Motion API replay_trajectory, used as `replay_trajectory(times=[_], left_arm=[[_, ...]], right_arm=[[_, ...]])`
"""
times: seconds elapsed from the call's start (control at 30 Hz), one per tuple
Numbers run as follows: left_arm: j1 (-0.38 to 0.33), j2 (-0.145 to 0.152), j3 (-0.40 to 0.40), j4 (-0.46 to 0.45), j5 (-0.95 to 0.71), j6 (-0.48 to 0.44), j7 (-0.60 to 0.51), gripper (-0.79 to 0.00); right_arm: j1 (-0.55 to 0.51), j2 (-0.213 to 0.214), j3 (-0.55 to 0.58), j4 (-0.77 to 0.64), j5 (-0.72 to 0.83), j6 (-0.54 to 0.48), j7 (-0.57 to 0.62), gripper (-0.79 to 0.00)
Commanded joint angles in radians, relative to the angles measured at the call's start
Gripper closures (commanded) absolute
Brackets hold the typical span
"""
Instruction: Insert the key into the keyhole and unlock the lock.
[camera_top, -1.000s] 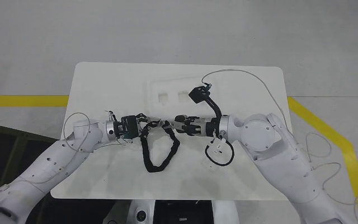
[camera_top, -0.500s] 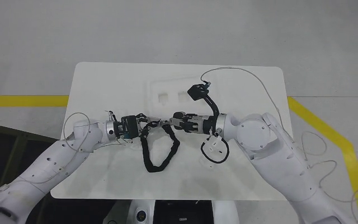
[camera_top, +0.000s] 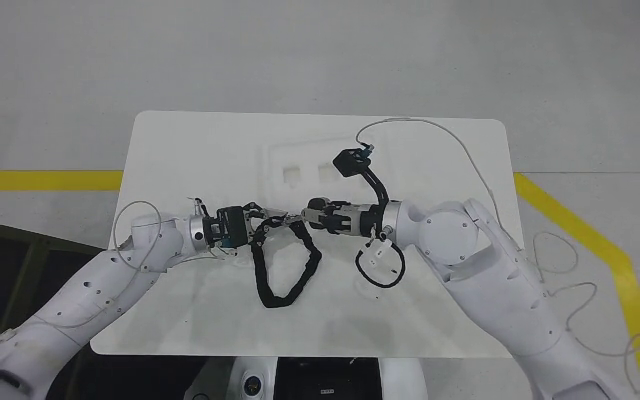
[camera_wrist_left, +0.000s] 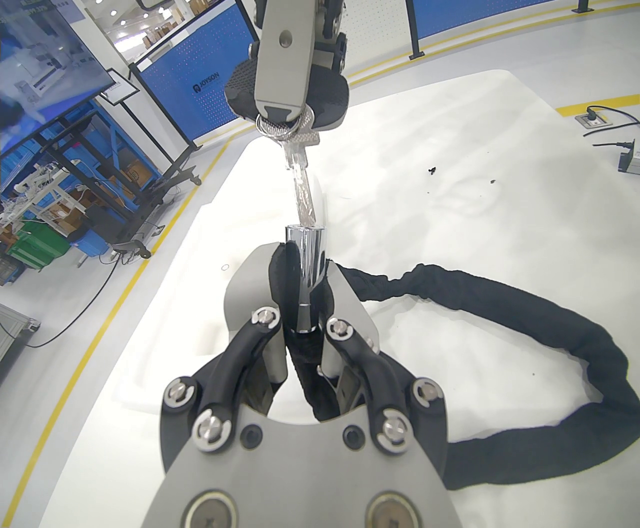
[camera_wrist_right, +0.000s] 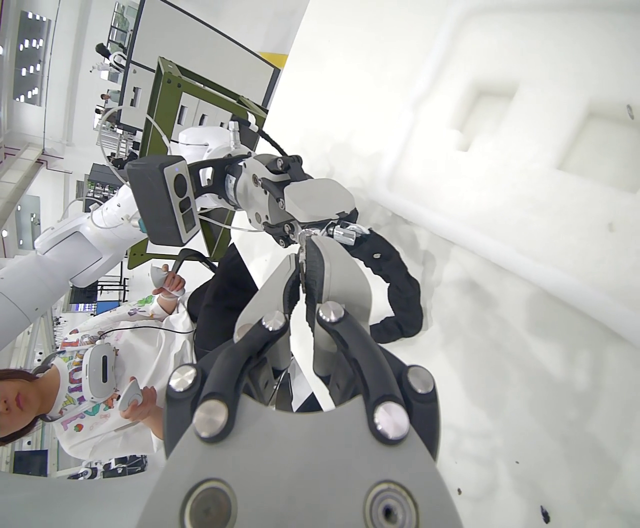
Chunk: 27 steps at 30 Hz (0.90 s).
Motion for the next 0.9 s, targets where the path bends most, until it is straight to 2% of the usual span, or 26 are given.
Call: replay_trajectory(times=[0.0,0.87], left_arm=[[0.000,0.000,0.000,0.000,0.000,0.000,0.000,0.000],[0.000,0.000,0.000,0.000,0.000,0.000,0.000,0.000]], right_arm=[[0.000,0.000,0.001,-0.001,-0.005,0.003,0.000,0.000],[0.009,-0.011,-0.025,-0.019,-0.067,0.041,-0.006,0.000]])
